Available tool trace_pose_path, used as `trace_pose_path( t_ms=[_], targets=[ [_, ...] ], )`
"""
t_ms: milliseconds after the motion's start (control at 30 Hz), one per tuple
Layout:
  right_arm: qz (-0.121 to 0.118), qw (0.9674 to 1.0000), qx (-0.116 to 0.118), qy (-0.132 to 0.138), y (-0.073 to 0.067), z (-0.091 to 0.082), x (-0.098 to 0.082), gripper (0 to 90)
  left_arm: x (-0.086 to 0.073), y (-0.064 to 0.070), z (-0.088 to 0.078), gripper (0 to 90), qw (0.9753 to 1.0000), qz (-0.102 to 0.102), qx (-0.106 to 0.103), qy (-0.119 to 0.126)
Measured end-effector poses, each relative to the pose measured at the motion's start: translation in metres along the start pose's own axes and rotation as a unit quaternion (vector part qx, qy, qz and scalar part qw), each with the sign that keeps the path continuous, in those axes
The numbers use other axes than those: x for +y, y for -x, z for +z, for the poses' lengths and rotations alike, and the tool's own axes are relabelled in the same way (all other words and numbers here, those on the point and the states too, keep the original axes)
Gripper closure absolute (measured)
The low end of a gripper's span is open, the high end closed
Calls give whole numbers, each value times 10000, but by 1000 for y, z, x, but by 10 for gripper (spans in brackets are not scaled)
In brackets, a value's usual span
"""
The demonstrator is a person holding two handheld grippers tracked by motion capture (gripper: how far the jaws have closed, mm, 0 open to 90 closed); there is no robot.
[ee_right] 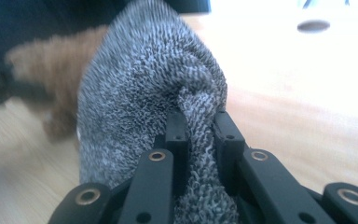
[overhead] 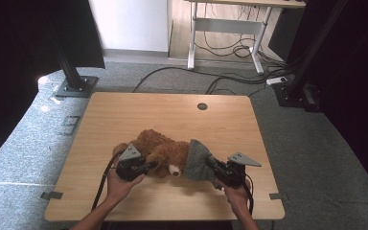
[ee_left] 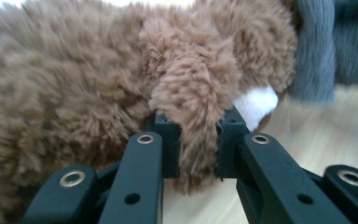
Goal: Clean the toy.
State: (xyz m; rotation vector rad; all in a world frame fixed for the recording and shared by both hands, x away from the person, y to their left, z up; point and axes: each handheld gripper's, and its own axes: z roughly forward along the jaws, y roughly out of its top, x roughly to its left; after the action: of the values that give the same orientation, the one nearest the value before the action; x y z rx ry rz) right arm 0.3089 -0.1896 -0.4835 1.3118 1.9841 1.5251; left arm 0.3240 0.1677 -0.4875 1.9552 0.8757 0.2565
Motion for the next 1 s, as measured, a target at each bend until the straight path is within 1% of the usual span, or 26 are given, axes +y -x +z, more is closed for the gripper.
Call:
trace_pose_path(
  t_ms=[100,133,200,300,367,467,567,633,700,733,767,867,900,933,1000],
  targets=[
    [-64,9999,58,110,-5,2,15,796,-12,2,3,757,9998,-14,-46,-171],
    [-89,9998,75,137,-7,4,20,797,-15,3,4,758,9997,11,-41,-237],
    [-164,9996,128,172,-13,10,30,796,-21,4,6,759,9995,-15,-86,-310],
    [-238,9993,227,191,-23,22,42,796,-25,6,7,763,9992,13,-111,-390],
    [-299,9988,320,209,-32,31,50,796,-28,7,9,765,9989,23,-115,-454],
    [-385,9975,535,262,-49,44,63,797,-32,8,10,767,9982,47,-145,-579],
    [-484,9957,750,234,-67,59,75,796,-36,10,11,768,9977,76,-126,-663],
    [-541,9946,863,184,-78,71,80,796,-37,10,11,769,9973,33,-135,-717],
    [-540,9938,969,115,-89,83,82,796,-38,11,13,769,9968,19,-143,-788],
    [-556,9930,1045,-1,-96,93,81,796,-39,12,14,769,9965,19,-152,-826],
    [-607,9923,1071,-114,-102,101,79,796,-40,13,15,770,9962,21,-166,-858],
    [-810,9898,986,-639,-115,120,66,796,-44,14,16,770,9948,24,-200,-996],
    [-940,9885,928,-735,-116,122,61,796,-46,14,17,770,9946,0,-210,-1015],
    [-993,9883,875,-758,-116,122,57,796,-47,13,17,770,9944,-20,-218,-1038],
    [-987,9889,838,-734,-111,116,52,796,-46,12,19,769,9938,-71,-256,-1083]
  ],
)
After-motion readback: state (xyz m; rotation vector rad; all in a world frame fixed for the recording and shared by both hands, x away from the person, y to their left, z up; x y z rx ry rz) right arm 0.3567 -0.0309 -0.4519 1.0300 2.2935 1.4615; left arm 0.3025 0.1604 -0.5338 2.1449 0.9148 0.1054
